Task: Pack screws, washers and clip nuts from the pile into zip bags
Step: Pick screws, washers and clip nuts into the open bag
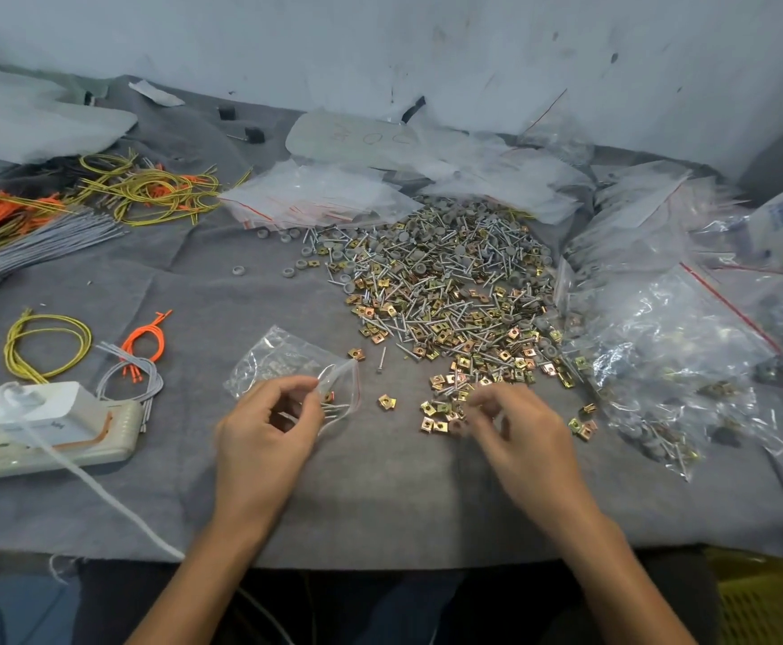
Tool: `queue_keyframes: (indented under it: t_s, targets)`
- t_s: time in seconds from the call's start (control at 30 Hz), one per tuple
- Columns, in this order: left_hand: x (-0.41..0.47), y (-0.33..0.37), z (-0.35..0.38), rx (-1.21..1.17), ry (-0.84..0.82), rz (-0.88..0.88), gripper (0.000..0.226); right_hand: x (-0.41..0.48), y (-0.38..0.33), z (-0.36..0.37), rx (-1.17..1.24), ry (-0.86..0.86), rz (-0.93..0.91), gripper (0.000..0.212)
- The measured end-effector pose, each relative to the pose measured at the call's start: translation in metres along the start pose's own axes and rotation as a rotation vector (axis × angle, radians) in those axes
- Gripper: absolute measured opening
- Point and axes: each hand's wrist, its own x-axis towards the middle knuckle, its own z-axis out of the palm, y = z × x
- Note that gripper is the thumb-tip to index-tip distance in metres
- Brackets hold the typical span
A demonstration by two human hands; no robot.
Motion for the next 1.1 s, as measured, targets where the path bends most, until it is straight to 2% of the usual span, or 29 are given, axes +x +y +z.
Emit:
queue_keyframes:
  t_s: [0.07,0.23,0.43,0.67,0.83,1.0,1.1]
  targets:
    - [0.000,0.000,0.000,0.004,-0.001,-0.002,0.029,0.000,0.013,-0.014,-0.052,-0.007,0.031,0.013]
    - [-0.001,0.000,0.000,-0.005,-0.005,-0.015,0.030,0.003,0.013,-0.016,-0.084,-0.144,0.014,0.010]
    - [-0.001,0.001,-0.001,-0.019,-0.005,-0.028,0.027,0.013,-0.006,0.003,-0.190,-0.231,-0.004,0.019]
    - [-0.001,-0.001,-0.001,-0.031,-0.005,-0.018,0.031,0.023,-0.022,0.012,-0.277,-0.237,-0.076,0.017]
    - [-0.001,-0.001,-0.001,-0.035,-0.002,-0.014,0.018,0.033,-0.024,0.015,-0.377,-0.342,-0.115,0.020]
    - [0.000,-0.003,-0.001,-0.014,-0.002,-0.021,0.017,0.038,-0.026,0.013,-0.294,-0.363,-0.125,0.007]
    - [0.000,-0.002,0.000,-0.013,-0.003,-0.027,0.014,0.036,-0.038,0.016,-0.089,-0.295,-0.129,0.009]
